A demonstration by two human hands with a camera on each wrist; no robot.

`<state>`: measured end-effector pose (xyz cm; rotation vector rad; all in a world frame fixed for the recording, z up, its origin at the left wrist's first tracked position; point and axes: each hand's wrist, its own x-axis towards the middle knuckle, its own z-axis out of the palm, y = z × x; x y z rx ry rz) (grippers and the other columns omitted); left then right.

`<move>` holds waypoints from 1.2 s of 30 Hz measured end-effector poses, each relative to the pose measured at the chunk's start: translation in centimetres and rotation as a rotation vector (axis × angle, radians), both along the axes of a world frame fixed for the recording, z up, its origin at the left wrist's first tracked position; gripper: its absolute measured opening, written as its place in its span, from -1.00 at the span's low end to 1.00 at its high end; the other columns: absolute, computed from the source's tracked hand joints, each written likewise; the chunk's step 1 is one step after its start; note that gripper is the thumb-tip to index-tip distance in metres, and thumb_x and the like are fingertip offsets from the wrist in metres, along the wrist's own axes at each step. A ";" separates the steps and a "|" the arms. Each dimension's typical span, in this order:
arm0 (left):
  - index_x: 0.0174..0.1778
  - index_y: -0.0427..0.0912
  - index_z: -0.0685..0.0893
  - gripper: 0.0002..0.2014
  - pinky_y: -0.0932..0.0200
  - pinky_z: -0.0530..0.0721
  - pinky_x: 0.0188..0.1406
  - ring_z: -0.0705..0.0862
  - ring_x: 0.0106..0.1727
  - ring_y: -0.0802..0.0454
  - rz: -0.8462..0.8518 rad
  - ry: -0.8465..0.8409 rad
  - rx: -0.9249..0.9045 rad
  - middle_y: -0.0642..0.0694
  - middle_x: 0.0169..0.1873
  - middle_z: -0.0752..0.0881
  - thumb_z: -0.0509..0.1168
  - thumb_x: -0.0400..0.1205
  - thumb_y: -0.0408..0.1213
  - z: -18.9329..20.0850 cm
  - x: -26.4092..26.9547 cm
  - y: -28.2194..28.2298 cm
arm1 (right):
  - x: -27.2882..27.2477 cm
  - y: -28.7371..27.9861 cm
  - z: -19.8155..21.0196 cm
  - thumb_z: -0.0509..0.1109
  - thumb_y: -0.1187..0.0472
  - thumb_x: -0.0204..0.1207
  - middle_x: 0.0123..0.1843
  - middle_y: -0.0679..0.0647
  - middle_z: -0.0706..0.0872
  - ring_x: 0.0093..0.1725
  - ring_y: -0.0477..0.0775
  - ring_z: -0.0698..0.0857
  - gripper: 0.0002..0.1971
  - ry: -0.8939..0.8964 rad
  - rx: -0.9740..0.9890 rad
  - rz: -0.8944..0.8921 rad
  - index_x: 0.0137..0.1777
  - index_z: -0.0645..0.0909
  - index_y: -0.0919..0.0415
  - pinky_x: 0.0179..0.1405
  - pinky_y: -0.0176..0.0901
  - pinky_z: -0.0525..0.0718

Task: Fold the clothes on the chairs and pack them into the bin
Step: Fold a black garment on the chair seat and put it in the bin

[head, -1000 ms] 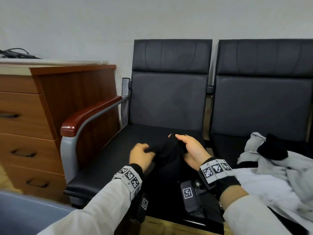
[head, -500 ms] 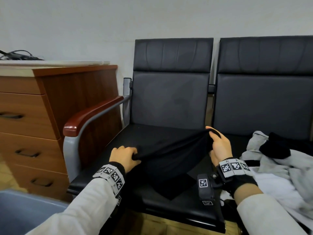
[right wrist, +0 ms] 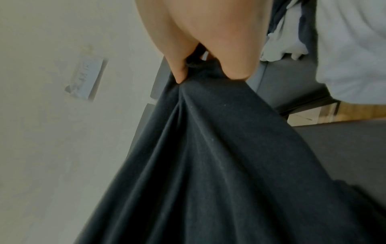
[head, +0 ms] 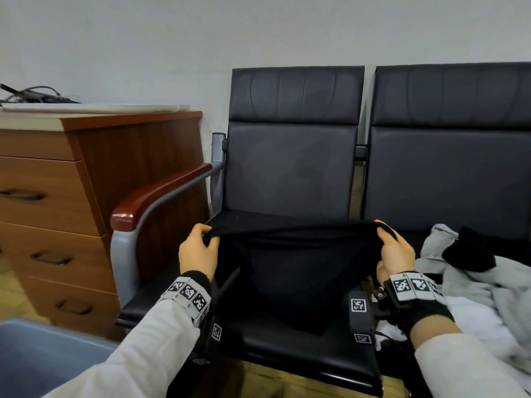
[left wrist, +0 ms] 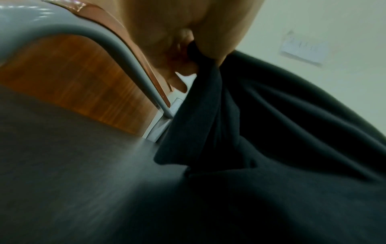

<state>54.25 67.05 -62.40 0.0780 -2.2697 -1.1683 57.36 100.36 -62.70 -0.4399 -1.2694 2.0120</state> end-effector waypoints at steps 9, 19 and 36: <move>-0.03 -0.15 0.64 -0.86 0.12 0.57 0.19 0.66 0.16 -0.17 -0.119 -0.571 -0.066 -0.19 0.07 0.72 0.39 0.54 -0.26 -3.3 -1.7 -1.2 | -0.3 1.5 -1.0 0.36 0.33 0.51 -0.11 0.09 0.74 -0.11 0.08 0.68 -0.84 -0.160 -0.005 -0.047 -0.03 0.75 0.13 -0.06 -0.07 0.64; -0.13 -0.09 0.74 -0.91 0.09 0.62 0.15 0.70 0.08 -0.20 -0.048 -0.574 -0.057 -0.20 -0.07 0.76 0.32 0.58 -0.31 -4.1 -2.1 -3.1 | -0.3 3.4 -2.0 0.13 0.42 0.54 -0.51 -0.13 0.61 -0.70 -0.20 0.45 -0.63 -0.245 0.114 -0.098 -0.22 0.65 -0.03 -0.68 -0.46 0.42; 0.22 -0.14 0.33 -0.77 0.10 0.49 -0.15 0.63 -0.13 -0.20 -0.103 -0.218 -0.440 -0.23 -0.08 0.63 0.17 0.69 -0.23 12.6 0.1 -5.5 | 2.8 3.4 7.6 0.50 0.25 0.45 0.00 0.08 0.79 0.14 0.11 0.71 -0.88 -0.280 0.743 -0.153 -0.03 0.76 0.10 0.18 -0.19 0.56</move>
